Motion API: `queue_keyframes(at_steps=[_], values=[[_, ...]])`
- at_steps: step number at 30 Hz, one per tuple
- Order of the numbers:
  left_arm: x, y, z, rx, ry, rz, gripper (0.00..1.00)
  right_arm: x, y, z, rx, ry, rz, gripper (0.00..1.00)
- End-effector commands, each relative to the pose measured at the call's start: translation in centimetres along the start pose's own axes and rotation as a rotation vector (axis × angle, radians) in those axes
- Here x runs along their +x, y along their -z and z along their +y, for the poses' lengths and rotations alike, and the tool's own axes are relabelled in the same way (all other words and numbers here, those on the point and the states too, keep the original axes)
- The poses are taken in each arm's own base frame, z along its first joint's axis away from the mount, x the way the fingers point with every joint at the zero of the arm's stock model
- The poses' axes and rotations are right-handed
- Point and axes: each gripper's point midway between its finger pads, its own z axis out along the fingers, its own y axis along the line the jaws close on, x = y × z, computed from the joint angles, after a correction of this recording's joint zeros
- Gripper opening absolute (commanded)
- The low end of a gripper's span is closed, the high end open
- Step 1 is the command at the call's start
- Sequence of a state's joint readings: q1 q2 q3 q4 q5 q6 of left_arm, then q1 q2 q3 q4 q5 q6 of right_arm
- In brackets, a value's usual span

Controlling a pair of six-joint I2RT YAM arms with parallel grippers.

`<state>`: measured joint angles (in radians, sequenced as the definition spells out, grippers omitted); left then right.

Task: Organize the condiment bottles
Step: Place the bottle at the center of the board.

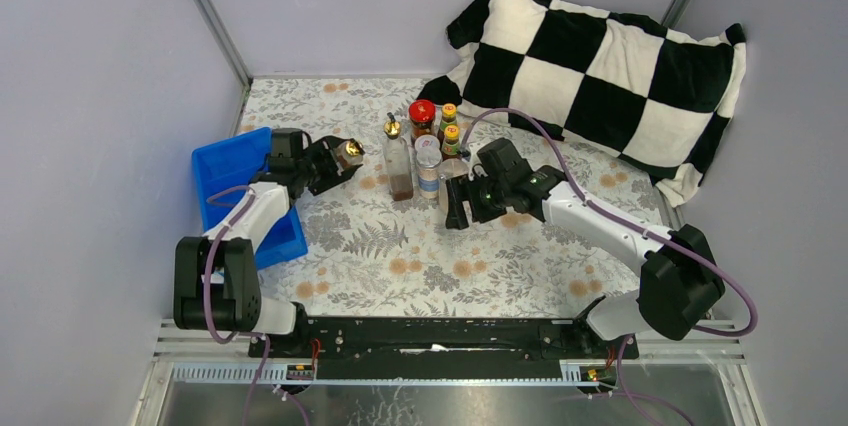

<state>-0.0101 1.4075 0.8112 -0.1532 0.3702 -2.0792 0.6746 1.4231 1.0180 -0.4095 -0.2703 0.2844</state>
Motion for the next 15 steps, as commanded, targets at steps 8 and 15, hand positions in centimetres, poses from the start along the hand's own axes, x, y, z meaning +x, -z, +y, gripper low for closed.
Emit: queue_keyframes(at_steps=[8,15], values=[[2.5,4.3,-0.6,0.034,0.151,0.090,0.00,-2.2,2.3,2.8,-0.080,0.129,-0.124,0.78],[0.9,5.9,1.6,0.023,0.157,0.065,0.00,-3.9,4.2,7.0,-0.211,0.298,-0.283,0.77]])
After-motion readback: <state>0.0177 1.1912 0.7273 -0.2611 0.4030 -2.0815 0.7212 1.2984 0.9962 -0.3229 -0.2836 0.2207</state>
